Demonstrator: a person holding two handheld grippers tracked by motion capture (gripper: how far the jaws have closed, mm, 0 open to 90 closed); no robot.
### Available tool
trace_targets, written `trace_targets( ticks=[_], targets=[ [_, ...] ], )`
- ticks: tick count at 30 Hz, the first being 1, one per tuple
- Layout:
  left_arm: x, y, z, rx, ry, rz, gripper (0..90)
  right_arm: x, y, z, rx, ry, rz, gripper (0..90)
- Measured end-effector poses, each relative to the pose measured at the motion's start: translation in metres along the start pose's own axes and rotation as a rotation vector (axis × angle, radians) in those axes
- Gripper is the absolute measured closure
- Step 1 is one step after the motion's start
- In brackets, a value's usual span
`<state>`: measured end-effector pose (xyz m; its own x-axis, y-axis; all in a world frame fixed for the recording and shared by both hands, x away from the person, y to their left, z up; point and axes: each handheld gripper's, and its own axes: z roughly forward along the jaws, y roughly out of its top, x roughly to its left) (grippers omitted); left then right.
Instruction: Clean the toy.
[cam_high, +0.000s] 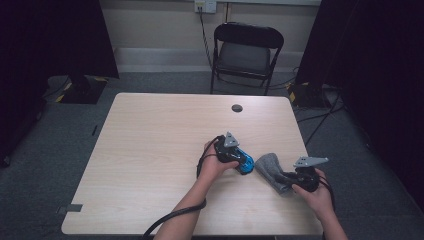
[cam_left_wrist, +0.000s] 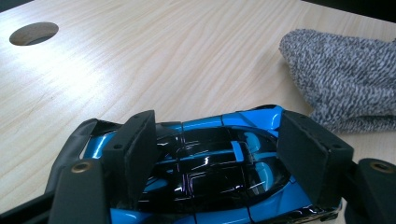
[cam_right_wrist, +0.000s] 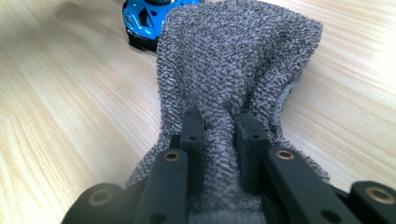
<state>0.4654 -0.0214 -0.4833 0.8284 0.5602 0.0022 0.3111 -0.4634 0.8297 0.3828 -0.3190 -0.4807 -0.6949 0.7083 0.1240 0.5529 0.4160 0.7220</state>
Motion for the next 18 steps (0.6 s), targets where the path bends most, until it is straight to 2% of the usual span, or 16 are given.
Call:
trace_targets(
  ticks=[5, 11, 18],
  targets=[
    [0.002, 0.001, 0.000, 0.010, -0.027, -0.009, 23.7, -0.004, 0.000, -0.005, -0.004, -0.008, 0.005, 76.3],
    [0.001, 0.004, 0.000, 0.026, -0.028, -0.009, 21.9, -0.005, 0.003, -0.009, -0.015, -0.009, 0.008, 76.3],
    [0.005, 0.009, -0.015, 0.007, -0.040, -0.014, 20.7, -0.004, 0.013, -0.013, -0.031, -0.011, 0.000, 76.3]
  ],
)
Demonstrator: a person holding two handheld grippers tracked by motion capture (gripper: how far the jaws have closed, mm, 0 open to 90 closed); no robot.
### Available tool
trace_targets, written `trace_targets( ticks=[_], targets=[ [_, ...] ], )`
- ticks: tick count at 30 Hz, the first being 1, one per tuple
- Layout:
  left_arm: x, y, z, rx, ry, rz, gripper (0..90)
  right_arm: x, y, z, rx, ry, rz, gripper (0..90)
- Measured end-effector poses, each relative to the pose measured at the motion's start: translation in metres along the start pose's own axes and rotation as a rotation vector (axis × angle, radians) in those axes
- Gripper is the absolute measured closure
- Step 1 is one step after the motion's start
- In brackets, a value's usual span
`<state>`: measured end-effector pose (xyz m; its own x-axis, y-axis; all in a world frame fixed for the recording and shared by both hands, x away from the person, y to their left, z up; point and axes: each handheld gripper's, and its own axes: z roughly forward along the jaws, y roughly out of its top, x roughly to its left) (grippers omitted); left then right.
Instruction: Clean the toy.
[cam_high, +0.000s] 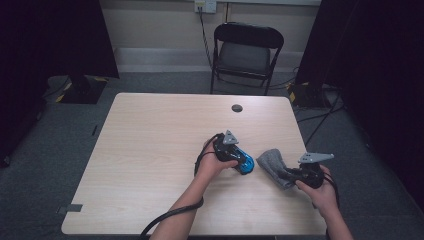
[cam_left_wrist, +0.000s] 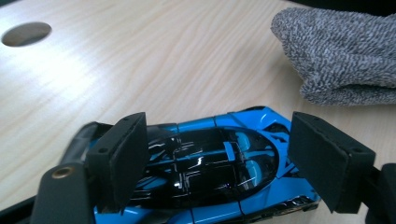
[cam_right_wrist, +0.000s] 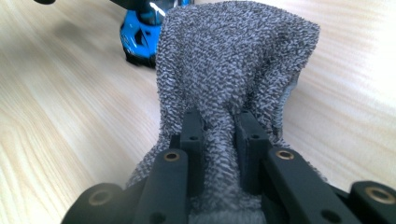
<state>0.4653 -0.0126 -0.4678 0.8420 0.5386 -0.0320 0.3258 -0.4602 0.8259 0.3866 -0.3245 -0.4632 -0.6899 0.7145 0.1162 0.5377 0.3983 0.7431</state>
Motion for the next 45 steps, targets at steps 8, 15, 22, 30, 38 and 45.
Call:
trace_targets(
  ticks=[8, 15, 22, 30, 38, 45],
  targets=[
    [0.004, 0.001, -0.038, -0.039, -0.008, -0.001, 20.9, 0.014, 0.019, 0.005, -0.013, 0.022, -0.036, 76.3],
    [0.011, -0.006, -0.084, -0.081, 0.002, -0.016, 21.1, 0.042, 0.048, 0.022, -0.038, 0.060, -0.087, 76.0],
    [0.027, -0.026, -0.129, -0.111, 0.041, -0.048, 21.8, 0.081, 0.076, 0.051, -0.016, 0.121, -0.170, 75.6],
    [0.042, -0.048, -0.171, -0.127, 0.095, -0.066, 21.7, 0.133, 0.091, 0.100, -0.006, 0.217, -0.242, 75.1],
    [0.049, -0.073, -0.181, -0.105, 0.116, -0.093, 23.6, 0.175, 0.102, 0.145, 0.037, 0.266, -0.286, 75.1],
    [0.053, -0.088, -0.182, -0.098, 0.118, -0.108, 24.1, 0.189, 0.105, 0.175, 0.057, 0.268, -0.291, 74.4]
  ],
)
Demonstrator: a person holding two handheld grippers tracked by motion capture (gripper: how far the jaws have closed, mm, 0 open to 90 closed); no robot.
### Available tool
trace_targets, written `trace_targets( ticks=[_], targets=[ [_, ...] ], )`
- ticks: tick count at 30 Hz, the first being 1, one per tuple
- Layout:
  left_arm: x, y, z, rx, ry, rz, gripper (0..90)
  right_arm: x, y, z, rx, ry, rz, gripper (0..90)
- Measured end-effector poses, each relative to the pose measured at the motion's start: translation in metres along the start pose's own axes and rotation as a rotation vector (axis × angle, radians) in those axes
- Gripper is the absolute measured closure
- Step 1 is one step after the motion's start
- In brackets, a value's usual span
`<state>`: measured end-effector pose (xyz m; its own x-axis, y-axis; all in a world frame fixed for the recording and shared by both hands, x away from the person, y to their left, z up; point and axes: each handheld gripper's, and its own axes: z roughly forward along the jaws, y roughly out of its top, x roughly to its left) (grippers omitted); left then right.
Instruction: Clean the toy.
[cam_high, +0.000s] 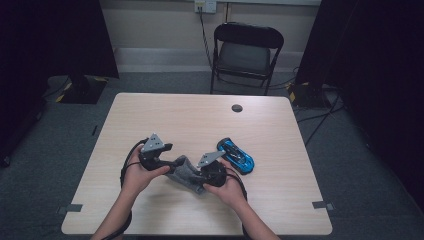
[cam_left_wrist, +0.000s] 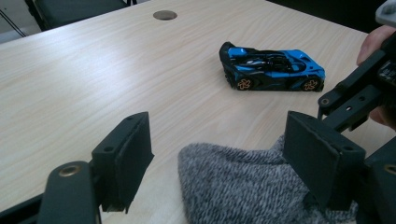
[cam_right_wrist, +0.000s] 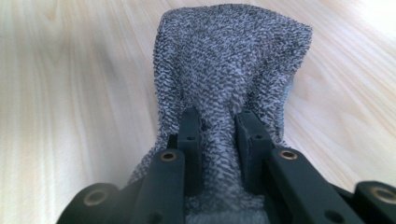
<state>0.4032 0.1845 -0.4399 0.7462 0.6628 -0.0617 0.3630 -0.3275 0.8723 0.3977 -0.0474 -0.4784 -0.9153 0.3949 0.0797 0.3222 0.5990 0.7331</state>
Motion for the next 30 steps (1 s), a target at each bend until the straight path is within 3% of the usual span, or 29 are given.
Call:
trace_targets(
  ticks=[5, 8, 12, 15, 18, 22, 25, 30],
  targets=[
    [0.000, -0.011, 0.002, 0.015, -0.008, -0.009, 25.3, 0.002, 0.001, 0.011, -0.002, -0.003, -0.011, 70.3],
    [0.000, -0.016, 0.003, 0.025, -0.012, -0.008, 25.4, 0.001, 0.001, 0.011, -0.011, -0.003, -0.001, 59.9],
    [-0.001, -0.019, 0.002, 0.033, -0.005, -0.001, 25.7, 0.002, 0.001, 0.001, -0.018, -0.016, -0.015, 45.8],
    [-0.005, -0.020, 0.002, 0.033, -0.011, 0.008, 26.0, -0.002, -0.001, -0.015, -0.034, -0.042, -0.020, 41.6],
    [-0.010, -0.022, 0.005, 0.038, -0.027, 0.025, 26.3, -0.016, -0.007, -0.032, -0.067, -0.098, 0.013, 30.9],
    [-0.013, -0.026, 0.009, 0.060, -0.028, 0.051, 26.3, -0.043, -0.015, -0.050, -0.065, -0.167, 0.060, 26.7],
    [-0.014, -0.028, 0.011, 0.062, -0.039, 0.048, 26.4, -0.058, -0.017, -0.058, -0.075, -0.197, 0.080, 24.8],
    [-0.015, -0.029, 0.016, 0.062, -0.057, 0.039, 26.4, -0.074, -0.009, -0.064, -0.069, -0.230, 0.068, 22.9]
  ],
)
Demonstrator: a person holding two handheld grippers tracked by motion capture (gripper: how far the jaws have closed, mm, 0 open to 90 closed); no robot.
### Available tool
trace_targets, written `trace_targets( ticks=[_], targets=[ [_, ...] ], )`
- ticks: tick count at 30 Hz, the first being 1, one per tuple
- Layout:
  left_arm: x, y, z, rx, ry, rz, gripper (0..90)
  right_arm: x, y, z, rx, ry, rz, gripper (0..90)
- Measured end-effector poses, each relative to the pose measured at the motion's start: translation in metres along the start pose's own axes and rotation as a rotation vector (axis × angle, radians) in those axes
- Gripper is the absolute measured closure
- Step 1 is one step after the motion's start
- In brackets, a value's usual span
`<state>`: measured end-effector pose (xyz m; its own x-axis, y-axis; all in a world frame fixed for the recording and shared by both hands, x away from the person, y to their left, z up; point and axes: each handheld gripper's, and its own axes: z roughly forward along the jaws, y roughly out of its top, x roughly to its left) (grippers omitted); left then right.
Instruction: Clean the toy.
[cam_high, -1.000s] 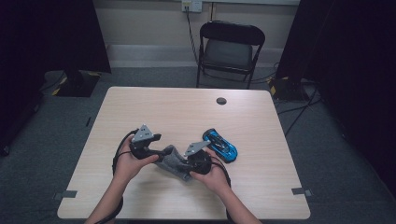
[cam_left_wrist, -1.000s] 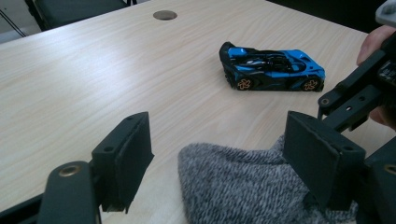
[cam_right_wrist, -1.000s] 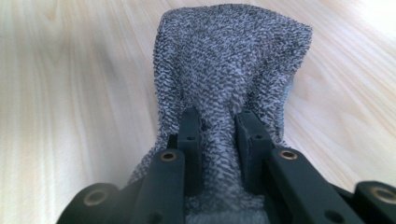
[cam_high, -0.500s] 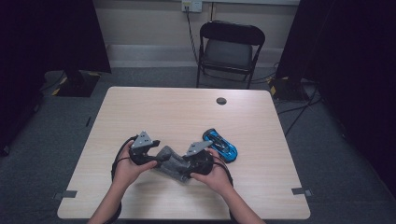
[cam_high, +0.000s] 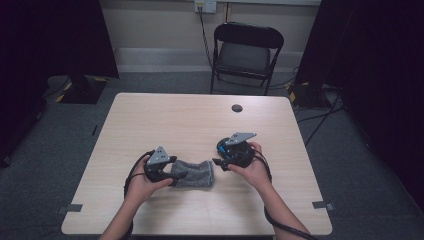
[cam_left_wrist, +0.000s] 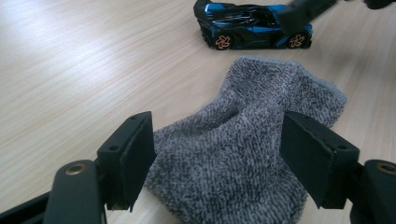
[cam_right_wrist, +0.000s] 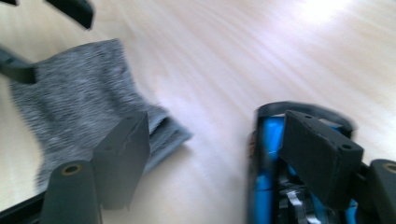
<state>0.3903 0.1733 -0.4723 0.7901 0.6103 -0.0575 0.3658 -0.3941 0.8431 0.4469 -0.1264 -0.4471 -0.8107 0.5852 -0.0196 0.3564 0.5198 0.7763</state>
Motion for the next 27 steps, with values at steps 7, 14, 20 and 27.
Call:
trace_targets(
  ticks=[7, 14, 20, 27],
  targets=[
    [0.000, -0.001, 0.006, 0.003, -0.014, 0.008, 26.6, -0.031, -0.007, 0.016, 0.060, -0.082, 0.079, 17.5],
    [0.003, -0.002, 0.007, -0.002, -0.019, 0.003, 26.7, -0.041, -0.015, 0.033, 0.097, -0.082, 0.108, 15.7],
    [0.004, -0.004, 0.009, 0.000, -0.023, -0.006, 27.0, -0.041, -0.017, 0.043, 0.125, -0.090, 0.111, 15.3],
    [0.004, -0.004, 0.010, 0.002, -0.026, -0.013, 27.0, -0.044, -0.019, 0.047, 0.129, -0.093, 0.129, 17.3]
  ],
)
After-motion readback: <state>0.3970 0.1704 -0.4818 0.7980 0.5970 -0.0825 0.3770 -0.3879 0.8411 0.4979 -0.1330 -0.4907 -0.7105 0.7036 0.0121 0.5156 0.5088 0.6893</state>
